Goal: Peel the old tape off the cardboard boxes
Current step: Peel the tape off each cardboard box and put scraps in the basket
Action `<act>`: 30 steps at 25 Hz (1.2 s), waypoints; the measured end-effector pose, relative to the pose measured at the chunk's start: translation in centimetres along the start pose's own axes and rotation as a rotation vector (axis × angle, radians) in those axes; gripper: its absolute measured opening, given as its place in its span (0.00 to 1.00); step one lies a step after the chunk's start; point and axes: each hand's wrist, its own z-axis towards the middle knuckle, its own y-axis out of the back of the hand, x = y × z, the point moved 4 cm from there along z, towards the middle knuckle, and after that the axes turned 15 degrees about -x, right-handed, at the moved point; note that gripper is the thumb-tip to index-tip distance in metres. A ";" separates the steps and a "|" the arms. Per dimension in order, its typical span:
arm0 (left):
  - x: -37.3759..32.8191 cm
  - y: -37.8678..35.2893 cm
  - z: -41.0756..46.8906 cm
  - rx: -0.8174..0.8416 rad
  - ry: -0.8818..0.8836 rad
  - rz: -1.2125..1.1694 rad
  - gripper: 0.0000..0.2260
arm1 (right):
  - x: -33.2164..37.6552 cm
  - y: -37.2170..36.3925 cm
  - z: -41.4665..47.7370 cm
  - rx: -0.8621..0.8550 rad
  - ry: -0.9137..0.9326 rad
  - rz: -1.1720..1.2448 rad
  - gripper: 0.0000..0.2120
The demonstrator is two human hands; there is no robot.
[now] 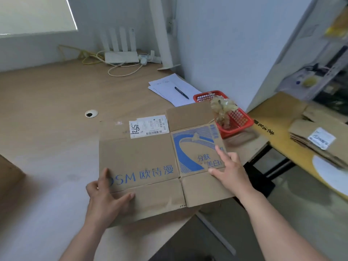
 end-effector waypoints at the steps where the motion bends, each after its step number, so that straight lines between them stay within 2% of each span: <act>1: -1.4 -0.4 -0.2 0.008 -0.040 -0.003 0.47 | -1.1 1.4 -0.2 -0.044 -0.018 0.017 0.39; 7: -10.6 -5.4 -3.9 0.064 -0.261 -0.025 0.47 | -9.9 10.2 -3.3 -0.292 -0.125 0.093 0.38; 15: -24.6 -20.1 -19.2 0.282 -0.557 -0.048 0.47 | -30.1 24.3 -12.5 -0.577 -0.404 0.105 0.35; 18: -29.6 -25.9 -26.4 0.372 -0.654 -0.035 0.47 | -37.7 29.0 -16.9 -0.640 -0.511 0.078 0.35; 24: -35.5 -34.5 -38.4 0.522 -0.775 -0.024 0.46 | -48.6 36.5 -24.3 -0.707 -0.693 0.008 0.36; 30: -39.4 -41.1 -43.5 0.588 -0.862 -0.013 0.46 | -56.0 39.0 -26.0 -0.729 -0.800 -0.005 0.37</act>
